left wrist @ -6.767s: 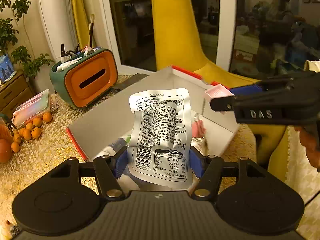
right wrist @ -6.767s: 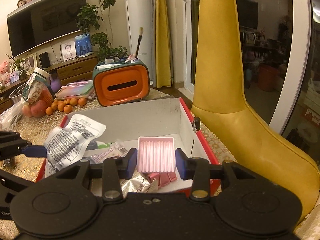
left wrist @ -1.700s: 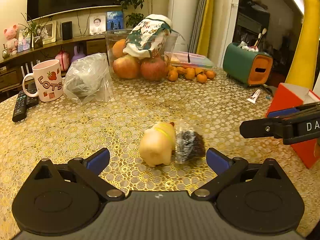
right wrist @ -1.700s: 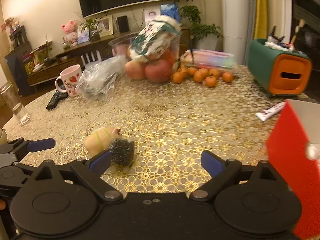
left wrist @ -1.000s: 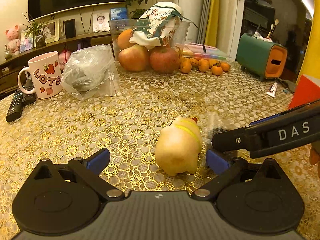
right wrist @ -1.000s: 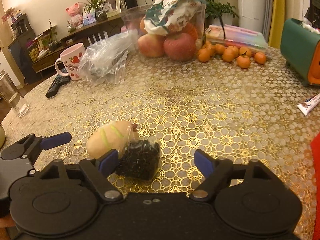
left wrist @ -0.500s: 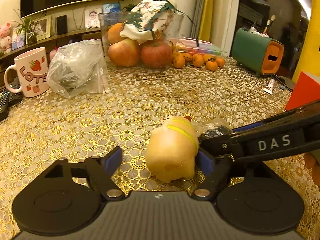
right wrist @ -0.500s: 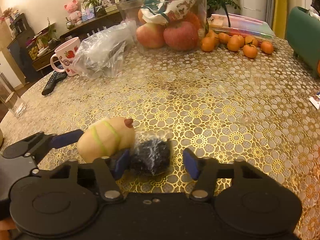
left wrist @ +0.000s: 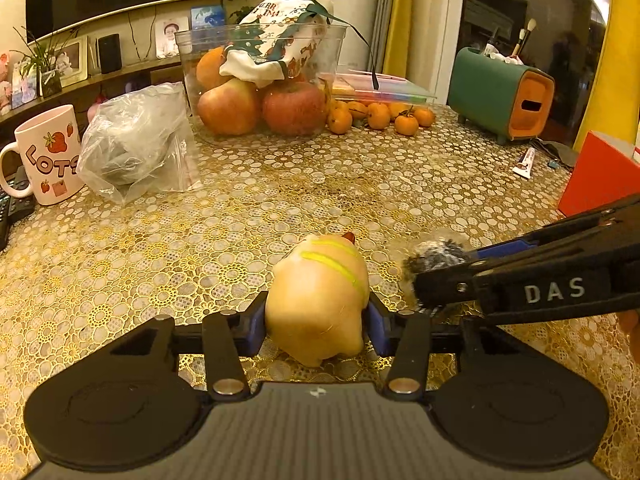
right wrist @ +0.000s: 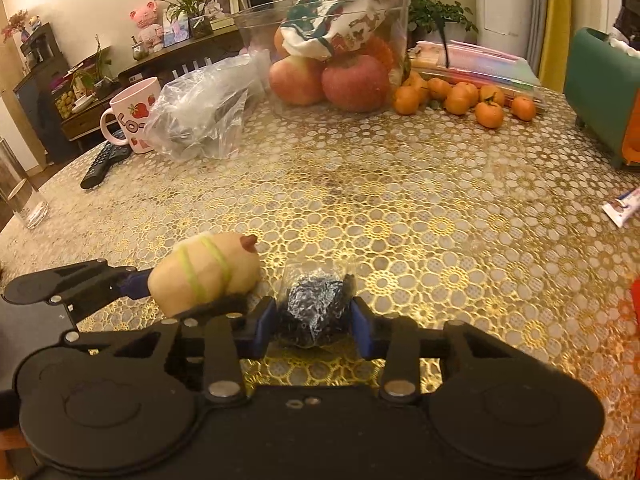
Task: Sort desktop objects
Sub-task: 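Grasp the yellow toy figure with the left tool while the right grasps the hair-tie bag, then carry the toy figure and hair-tie bag over the red shoebox with both tools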
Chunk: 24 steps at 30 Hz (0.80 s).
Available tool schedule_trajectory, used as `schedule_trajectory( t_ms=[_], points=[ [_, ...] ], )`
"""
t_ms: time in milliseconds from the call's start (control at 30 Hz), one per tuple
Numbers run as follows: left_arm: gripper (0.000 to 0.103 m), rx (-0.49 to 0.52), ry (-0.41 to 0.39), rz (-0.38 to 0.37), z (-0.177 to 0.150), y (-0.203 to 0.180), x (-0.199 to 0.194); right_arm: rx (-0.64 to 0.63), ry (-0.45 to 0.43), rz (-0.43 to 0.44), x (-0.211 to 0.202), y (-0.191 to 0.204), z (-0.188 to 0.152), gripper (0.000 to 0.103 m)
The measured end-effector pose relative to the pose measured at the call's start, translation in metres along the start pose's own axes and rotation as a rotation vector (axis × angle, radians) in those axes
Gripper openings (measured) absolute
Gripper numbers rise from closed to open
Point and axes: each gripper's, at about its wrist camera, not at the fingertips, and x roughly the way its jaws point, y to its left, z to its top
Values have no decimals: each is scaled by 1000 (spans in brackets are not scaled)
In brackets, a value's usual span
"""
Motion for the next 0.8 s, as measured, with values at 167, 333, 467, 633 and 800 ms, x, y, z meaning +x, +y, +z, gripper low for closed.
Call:
schedule_trajectory(
  t_ms=[167,333,467,633,800],
  points=[
    [47,-2,3,-5,3,-7,-6,18,-4,-17,-12,-9,-7,38],
    [47,14,-2,-17,7,-22,-19,42,-22,-21,-30,-19,-11,38],
    [47,34,-9,-29,9,-38,-33,54,-42,-17,-49,-25,-16,38],
    [47,49,-23,-52,14,-59,-52,62,-66,-19,-77,-31,-22,38],
    [47,67,-39,-76,18,-83,-73,75,-101,-12,-109,-38,-29,38]
  ],
)
